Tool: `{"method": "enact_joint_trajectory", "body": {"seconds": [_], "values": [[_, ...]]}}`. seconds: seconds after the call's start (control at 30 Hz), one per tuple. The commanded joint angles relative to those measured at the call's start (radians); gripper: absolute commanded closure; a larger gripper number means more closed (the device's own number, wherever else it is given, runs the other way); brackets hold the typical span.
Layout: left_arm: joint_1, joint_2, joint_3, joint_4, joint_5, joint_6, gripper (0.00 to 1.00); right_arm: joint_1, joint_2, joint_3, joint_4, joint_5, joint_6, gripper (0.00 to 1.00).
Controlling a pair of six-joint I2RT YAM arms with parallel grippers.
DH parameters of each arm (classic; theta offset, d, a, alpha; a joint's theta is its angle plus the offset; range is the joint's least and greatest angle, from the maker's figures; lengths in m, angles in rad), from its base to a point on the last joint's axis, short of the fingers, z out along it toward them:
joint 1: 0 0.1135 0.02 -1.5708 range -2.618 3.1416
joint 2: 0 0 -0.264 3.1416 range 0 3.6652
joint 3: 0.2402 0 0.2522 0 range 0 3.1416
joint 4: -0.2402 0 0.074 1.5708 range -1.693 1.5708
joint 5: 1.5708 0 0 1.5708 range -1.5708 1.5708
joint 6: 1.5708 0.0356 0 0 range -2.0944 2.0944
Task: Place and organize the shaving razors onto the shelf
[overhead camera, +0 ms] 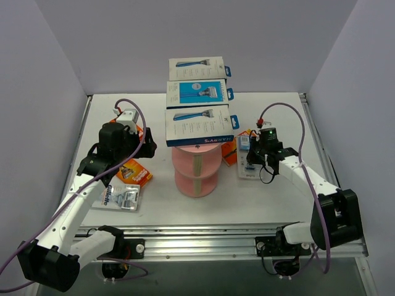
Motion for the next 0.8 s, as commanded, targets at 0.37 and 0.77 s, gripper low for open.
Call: {"method": "enact_joint_trajectory", "body": {"seconds": [0.37, 0.77], "values": [[-0.005, 0.000, 0.052, 0.001, -0.002, 0.016, 0.06, 0.110, 0.137, 0.059, 0.009, 0.020, -0.076, 0.92], [-0.005, 0.007, 0.054, 0.001, 0.009, 0.016, 0.06, 0.111, 0.092, 0.062, -0.075, 0.173, 0.030, 0.33]]}}
